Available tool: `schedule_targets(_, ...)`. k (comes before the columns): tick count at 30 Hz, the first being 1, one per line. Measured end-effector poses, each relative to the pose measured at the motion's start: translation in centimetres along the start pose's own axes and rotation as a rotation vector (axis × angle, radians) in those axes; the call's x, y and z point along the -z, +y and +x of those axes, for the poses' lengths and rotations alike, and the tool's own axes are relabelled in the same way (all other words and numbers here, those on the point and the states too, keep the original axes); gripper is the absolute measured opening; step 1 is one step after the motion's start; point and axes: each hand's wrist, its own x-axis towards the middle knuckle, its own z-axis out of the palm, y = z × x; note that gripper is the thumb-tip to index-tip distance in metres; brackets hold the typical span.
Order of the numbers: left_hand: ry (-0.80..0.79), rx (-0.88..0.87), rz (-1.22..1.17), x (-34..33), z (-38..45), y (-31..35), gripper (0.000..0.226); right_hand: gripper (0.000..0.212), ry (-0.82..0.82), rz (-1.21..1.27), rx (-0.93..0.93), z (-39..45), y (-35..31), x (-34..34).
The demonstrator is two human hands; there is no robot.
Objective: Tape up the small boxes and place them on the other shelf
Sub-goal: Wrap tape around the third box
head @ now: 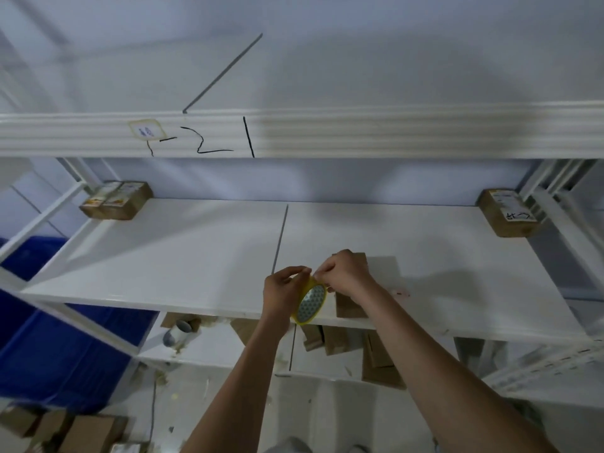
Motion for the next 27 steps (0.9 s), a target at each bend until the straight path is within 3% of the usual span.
schedule_targets(4, -0.067, 0.015, 0.060, 1.7, 0.5, 0.2, 0.014, 0.010, 0.043, 0.025, -0.090, 0.7, -1.2, -1.4)
schedule_targets(7, -0.299, 0.054, 0.182, 4.3, 1.1, 0.1, 0.031, 0.009, 0.053, -0.071, -0.126, 1.7, -1.3, -2.7)
schedule_targets(9, -0.484, 0.125, 0.132, 6.1, 1.5, -0.3, 0.050, 0.014, 0.029, -0.139, -0.114, 2.0, -1.5, -3.6)
schedule_targets(11, -0.561, 0.166, 0.086, 7.4, 1.7, -0.8, 0.063, 0.018, -0.008, -0.214, -0.101, 2.2, -1.8, -4.7)
schedule_targets(16, -0.528, 0.199, 0.029, 9.0, 2.1, -2.5, 0.063, 0.021, -0.027, -0.338, -0.113, 2.1, -2.5, -7.5)
schedule_targets(24, -0.473, 0.291, 0.228, 10.3, 3.4, -5.3, 0.093, 0.017, -0.001, -0.433, -0.104, 1.8, -1.7, -10.8)
schedule_targets(27, -0.455, 0.362, 0.217, 10.5, 3.9, -6.4, 0.083, 0.013, 0.002, -0.463, -0.101, 1.4, -1.7, -11.6)
